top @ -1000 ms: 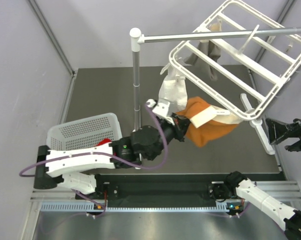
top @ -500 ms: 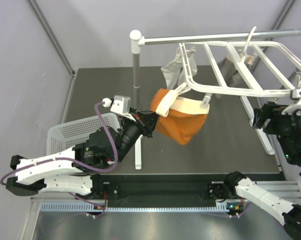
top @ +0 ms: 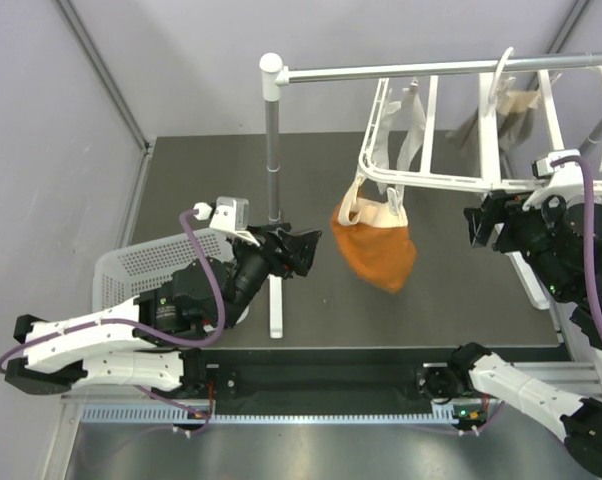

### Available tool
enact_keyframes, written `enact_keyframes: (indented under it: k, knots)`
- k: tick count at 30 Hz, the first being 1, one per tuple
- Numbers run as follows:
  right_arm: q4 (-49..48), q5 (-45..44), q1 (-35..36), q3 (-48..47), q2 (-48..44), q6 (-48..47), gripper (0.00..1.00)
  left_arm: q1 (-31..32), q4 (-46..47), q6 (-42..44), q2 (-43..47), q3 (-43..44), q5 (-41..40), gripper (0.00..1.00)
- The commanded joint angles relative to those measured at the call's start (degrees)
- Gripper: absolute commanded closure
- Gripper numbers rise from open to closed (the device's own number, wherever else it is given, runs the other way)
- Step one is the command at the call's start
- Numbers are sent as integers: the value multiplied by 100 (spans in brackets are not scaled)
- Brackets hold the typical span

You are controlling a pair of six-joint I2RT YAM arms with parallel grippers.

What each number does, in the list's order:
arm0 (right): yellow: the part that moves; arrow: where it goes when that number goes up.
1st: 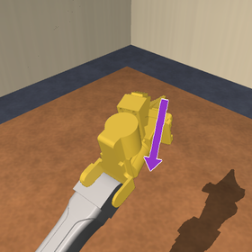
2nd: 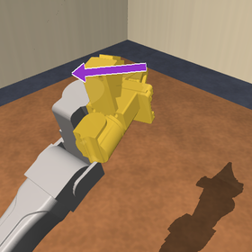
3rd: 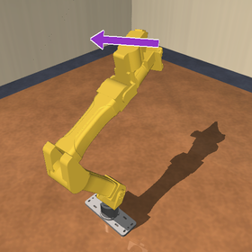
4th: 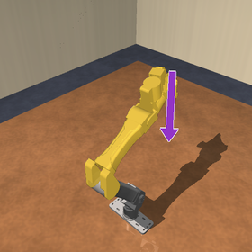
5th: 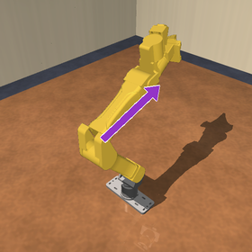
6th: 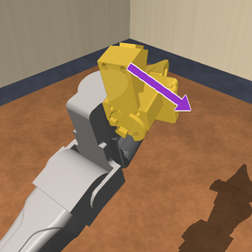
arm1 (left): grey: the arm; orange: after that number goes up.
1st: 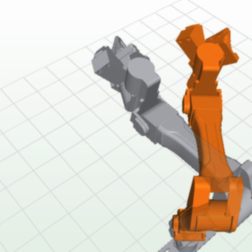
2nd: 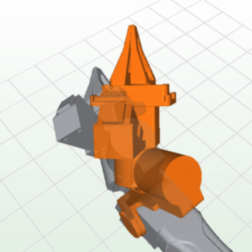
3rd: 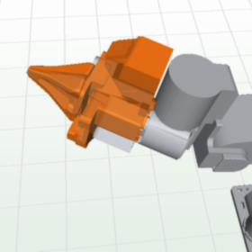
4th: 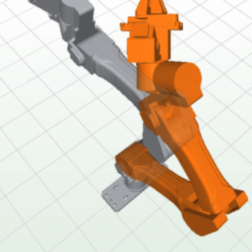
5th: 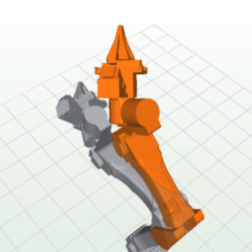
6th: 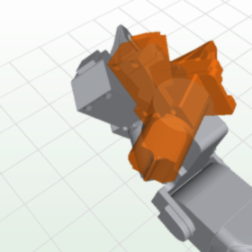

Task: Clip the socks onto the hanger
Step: Rotate the hanger at the clothesline.

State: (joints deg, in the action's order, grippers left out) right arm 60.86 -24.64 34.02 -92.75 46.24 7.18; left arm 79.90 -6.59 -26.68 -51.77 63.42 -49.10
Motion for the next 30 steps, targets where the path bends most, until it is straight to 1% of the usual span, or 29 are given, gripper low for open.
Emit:
enact_keyframes:
  k: [1,4,5,8,9,11,12,16,18,19,21,22,23,24,25,26,28,29,30]
  knots:
    - [-312,416,70,-121,8,55,26,-1,140,-57,70,13,128,25]
    - [-198,697,70,-103,-36,99,25,-1,578,109,0,13,672,25]
    - [-171,750,61,-112,-45,143,24,-9,797,188,-87,4,1118,26]
    - [-92,987,70,-112,-150,266,22,-9,1440,591,-385,39,1893,28]
    - [-75,1223,70,-129,-168,292,21,-9,1572,663,-491,91,2374,29]
    - [39,1488,70,-147,-194,319,18,-9,1949,891,-859,188,2816,30]
    - [75,1706,70,-164,-185,337,18,-9,2055,953,-1000,319,3219,31]
    - [373,1867,70,-375,-220,442,15,-1,2293,1121,-1730,768,3731,33]
    - [488,1858,78,-541,-317,468,13,-9,2565,1121,-2082,917,3864,33]
    - [514,1841,61,-603,-343,486,11,-9,2723,1138,-2292,935,4012,33]
    - [698,1455,70,-848,-361,521,8,-1,3267,1130,-2495,936,4127,33]
    - [795,1245,61,-963,-326,565,7,-1,3496,1234,-2696,927,4311,33]
    - [1083,816,70,-1086,-265,591,6,8,3733,1357,-2820,848,4391,32]
    - [1199,621,70,-1348,-125,600,6,0,4379,1489,-2926,769,4418,30]
    - [1331,479,70,-1455,-54,618,4,8,4794,1847,-3188,673,4392,29]
    - [1462,313,70,-1639,-1,618,4,8,5268,1998,-3356,567,4104,27]
    - [1534,206,70,-1772,131,618,3,8,5676,2349,-3794,680,3743,26]
    - [1560,153,78,-1834,166,609,2,17,5582,2447,-3936,811,3297,25]
    - [1569,127,70,-1947,210,592,2,8,5407,2509,-4059,1169,2962,25]
